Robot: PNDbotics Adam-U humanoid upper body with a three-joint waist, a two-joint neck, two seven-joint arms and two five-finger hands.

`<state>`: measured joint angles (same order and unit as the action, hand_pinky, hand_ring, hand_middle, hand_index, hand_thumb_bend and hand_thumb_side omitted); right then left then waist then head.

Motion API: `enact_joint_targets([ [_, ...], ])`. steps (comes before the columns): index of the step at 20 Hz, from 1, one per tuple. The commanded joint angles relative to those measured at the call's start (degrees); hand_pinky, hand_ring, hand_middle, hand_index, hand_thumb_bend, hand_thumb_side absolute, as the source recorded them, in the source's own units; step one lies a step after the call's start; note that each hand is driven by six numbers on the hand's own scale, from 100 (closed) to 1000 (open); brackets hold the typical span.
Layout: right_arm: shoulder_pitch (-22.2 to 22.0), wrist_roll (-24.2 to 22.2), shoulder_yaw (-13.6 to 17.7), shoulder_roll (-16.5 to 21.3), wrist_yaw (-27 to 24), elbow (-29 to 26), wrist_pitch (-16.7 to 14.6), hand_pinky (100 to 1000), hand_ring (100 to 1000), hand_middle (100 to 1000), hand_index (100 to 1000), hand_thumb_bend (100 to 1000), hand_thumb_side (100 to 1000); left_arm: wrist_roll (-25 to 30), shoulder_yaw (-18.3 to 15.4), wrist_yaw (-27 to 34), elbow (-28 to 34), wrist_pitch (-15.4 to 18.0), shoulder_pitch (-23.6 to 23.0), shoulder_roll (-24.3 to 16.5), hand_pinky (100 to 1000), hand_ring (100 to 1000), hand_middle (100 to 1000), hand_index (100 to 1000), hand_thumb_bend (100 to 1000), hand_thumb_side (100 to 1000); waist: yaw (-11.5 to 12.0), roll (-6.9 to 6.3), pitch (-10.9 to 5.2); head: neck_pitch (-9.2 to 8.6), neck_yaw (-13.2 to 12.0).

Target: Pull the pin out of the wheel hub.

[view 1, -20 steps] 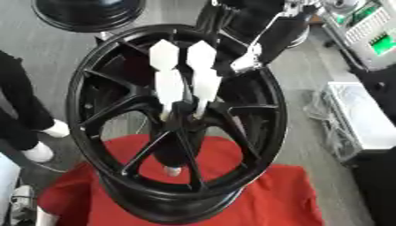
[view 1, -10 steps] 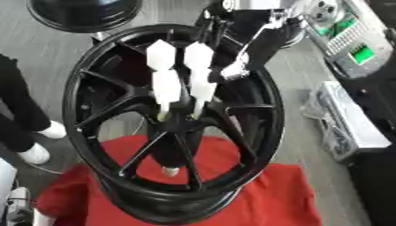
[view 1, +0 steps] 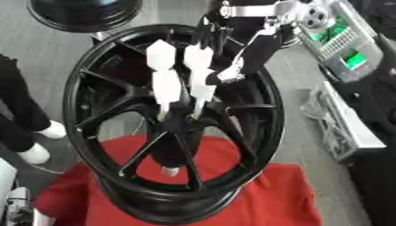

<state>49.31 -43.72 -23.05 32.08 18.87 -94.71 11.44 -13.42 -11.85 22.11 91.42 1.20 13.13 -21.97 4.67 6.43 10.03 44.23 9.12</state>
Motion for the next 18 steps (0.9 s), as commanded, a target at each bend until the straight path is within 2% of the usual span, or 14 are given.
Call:
enact_joint_targets([
  [1,0.42,0.05,0.31,0.64,0.88,0.34,0.05,713,573,617,764,451,269,0.11,-0.21,-0.23,0.81,-0.13,0.83,-1.31,775,821,740,817,184,831,0.04,-0.37,-0.71,-0.11,0.13],
  [18,-0.93,0.73,0.10,-0.23,2.59,1.37,0.15,685,556,589,736,438,246,0.23,0.07,-0.54,0.63,-0.29,0.89,-1.37,774,821,735,807,182,831,0.09,-0.25,-0.63,-0.11,0.30],
])
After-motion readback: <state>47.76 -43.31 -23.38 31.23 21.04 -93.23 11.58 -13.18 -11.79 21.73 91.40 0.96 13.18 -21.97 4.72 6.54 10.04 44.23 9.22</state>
